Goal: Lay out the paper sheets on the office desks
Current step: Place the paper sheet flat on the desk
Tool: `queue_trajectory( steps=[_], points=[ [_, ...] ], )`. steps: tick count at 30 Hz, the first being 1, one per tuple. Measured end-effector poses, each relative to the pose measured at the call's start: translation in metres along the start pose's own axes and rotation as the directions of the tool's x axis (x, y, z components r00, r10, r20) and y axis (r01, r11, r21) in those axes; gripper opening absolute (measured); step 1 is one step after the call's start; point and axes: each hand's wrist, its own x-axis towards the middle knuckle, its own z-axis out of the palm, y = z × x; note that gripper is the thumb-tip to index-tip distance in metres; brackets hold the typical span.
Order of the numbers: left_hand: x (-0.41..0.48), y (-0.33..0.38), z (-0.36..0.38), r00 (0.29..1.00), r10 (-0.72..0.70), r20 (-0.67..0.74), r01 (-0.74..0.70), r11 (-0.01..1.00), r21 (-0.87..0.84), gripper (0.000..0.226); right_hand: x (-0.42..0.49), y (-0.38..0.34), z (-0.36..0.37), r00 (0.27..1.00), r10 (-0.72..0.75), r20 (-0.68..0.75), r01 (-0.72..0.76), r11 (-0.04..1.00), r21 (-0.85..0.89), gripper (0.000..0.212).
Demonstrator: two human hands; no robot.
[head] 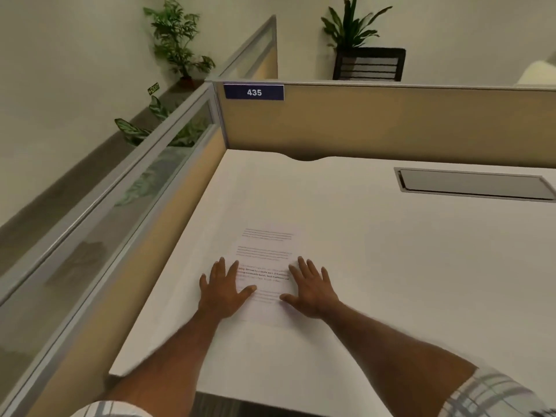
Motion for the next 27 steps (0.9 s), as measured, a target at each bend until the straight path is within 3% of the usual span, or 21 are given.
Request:
queue_trajectory(
  steps=[5,9,11,14,20,22,25,27],
  points=[
    [0.015,-0.006,-0.008,0.999,-0.034,-0.014,0.032,0.992,-0.119,0.09,-0.001,0.007,0.01,0.999,0.043,0.014,-0.044,0.999,0.028,0.099],
    [0.021,-0.007,-0.016,0.99,-0.111,-0.083,0.079,0.945,-0.317,0.082,-0.003,0.007,0.013,0.999,0.045,-0.003,-0.045,0.999,0.025,0.103],
    [0.026,-0.005,-0.02,0.979,-0.185,-0.085,0.127,0.881,-0.456,0.078,-0.002,0.007,0.012,0.999,0.051,0.003,-0.051,0.998,0.034,0.103],
    [0.037,-0.005,-0.026,0.961,-0.275,0.003,0.202,0.696,-0.689,0.071,-0.003,0.006,0.009,0.998,0.054,0.014,-0.055,0.998,0.042,0.104],
    [0.044,-0.006,-0.033,0.952,-0.294,0.087,0.24,0.538,-0.808,0.063,-0.004,0.006,0.007,0.998,0.058,0.019,-0.059,0.996,0.064,0.105],
    [0.045,-0.007,-0.035,0.955,-0.285,0.082,0.231,0.54,-0.809,0.063,-0.004,0.005,0.006,0.998,0.061,0.021,-0.062,0.996,0.068,0.105],
    [0.044,-0.01,-0.035,0.966,-0.254,0.048,0.201,0.622,-0.756,0.061,-0.005,0.005,0.005,0.998,0.065,0.024,-0.067,0.995,0.075,0.105],
    [0.042,-0.011,-0.033,0.975,-0.221,0.036,0.179,0.669,-0.722,0.048,-0.005,0.005,0.004,0.998,0.066,0.024,-0.067,0.995,0.077,0.105]
  ],
)
